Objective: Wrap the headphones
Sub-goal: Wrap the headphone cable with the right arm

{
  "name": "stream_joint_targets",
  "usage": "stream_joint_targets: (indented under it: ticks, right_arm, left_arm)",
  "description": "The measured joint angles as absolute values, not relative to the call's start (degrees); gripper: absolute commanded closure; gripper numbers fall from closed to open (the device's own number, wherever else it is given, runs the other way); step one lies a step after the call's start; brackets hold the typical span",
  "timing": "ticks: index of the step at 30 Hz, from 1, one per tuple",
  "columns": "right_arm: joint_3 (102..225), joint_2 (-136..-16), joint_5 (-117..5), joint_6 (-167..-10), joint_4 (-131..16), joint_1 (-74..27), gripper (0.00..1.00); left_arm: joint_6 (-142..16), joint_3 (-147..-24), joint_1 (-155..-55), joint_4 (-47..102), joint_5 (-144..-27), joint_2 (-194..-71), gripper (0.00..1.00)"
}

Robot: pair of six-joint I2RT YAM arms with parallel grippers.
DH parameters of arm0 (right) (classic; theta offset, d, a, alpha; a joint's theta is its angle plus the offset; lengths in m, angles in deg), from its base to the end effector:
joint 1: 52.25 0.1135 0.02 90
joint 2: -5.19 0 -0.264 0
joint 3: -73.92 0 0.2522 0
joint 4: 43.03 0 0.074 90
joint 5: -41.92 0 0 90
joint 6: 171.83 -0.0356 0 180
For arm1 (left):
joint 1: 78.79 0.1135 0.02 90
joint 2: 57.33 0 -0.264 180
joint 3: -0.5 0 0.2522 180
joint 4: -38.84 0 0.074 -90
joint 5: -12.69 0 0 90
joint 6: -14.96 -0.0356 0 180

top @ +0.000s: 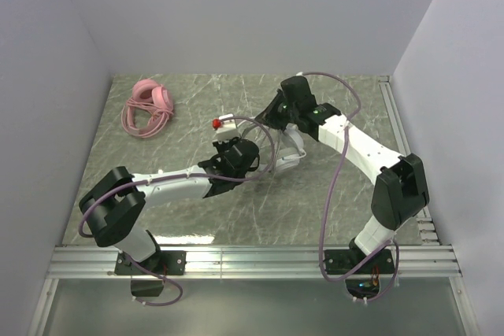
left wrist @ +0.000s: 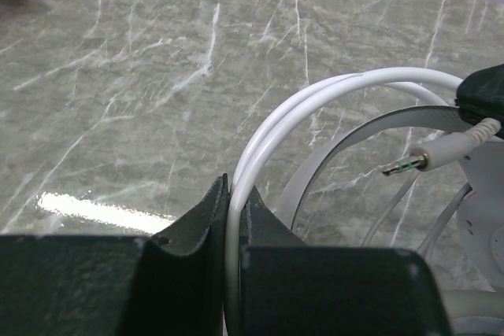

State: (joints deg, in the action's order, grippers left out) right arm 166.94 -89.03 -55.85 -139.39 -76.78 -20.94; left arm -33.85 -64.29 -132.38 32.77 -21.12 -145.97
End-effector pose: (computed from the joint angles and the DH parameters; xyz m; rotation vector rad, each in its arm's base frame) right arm 0.3231 0.2022 0.3089 0.4553 2.3210 0.9770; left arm 0.2171 -0.2446 0.2287 -0.3523 1.8198 -0.1137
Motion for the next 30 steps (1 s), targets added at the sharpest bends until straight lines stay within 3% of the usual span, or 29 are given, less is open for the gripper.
stream_joint_targets:
  ticks: [30]
  right_arm:
    - [166.79,-90.05,-38.15,-131.12,-80.25,-12.0,1.0]
  left_arm:
    - [-29.41,-72.33,-131.11,18.6,-25.97,-144.07,1.0]
